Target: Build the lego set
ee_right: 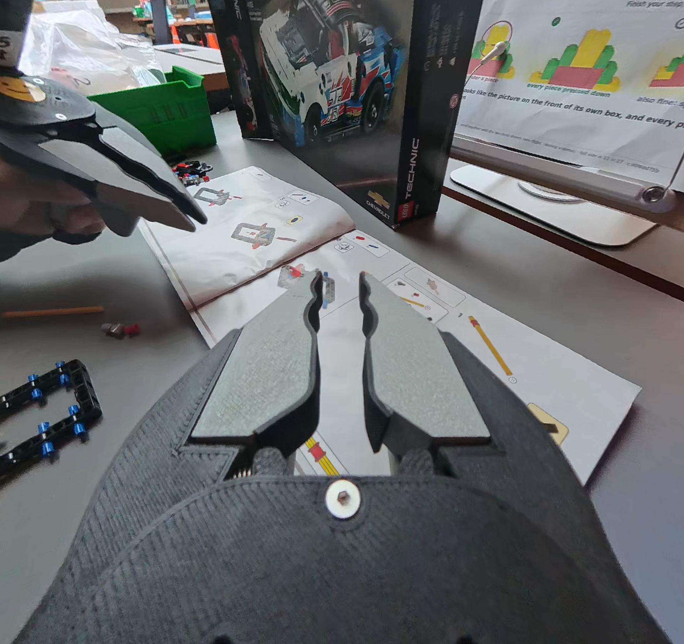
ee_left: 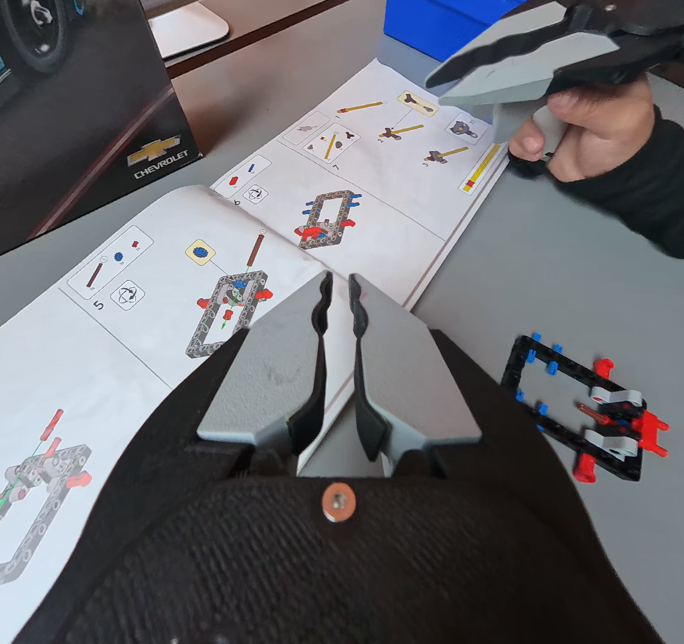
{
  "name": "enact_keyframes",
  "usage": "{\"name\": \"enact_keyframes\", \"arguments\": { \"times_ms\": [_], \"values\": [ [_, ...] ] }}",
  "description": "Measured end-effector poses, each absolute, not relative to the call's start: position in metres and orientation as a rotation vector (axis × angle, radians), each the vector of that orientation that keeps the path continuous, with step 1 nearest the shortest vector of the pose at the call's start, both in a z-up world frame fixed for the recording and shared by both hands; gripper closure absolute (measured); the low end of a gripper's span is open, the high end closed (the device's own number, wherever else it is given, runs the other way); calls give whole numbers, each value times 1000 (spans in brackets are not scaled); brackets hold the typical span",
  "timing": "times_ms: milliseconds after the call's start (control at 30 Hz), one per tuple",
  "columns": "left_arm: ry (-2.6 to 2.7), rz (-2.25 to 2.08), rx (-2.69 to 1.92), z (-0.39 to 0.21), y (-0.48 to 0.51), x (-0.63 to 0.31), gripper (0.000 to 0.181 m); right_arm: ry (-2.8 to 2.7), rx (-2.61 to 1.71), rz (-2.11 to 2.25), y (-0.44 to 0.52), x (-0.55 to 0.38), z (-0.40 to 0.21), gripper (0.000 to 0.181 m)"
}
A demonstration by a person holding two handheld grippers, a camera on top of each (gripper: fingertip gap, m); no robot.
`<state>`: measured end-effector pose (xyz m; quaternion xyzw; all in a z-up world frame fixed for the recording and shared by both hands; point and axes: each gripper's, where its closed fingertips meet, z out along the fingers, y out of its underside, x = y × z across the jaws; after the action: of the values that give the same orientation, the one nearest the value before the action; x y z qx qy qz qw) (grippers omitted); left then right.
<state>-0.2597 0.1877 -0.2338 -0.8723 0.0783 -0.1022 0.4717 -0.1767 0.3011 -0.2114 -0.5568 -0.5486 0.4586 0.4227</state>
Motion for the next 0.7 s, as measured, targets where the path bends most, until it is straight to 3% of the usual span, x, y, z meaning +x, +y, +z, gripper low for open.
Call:
{"name": "enact_keyframes", "arguments": {
  "times_ms": [700],
  "values": [
    [211, -208, -2126, -236, 190, -260, 179, -1442, -1376, 1124, 296, -177, -221, 157]
  ]
}}
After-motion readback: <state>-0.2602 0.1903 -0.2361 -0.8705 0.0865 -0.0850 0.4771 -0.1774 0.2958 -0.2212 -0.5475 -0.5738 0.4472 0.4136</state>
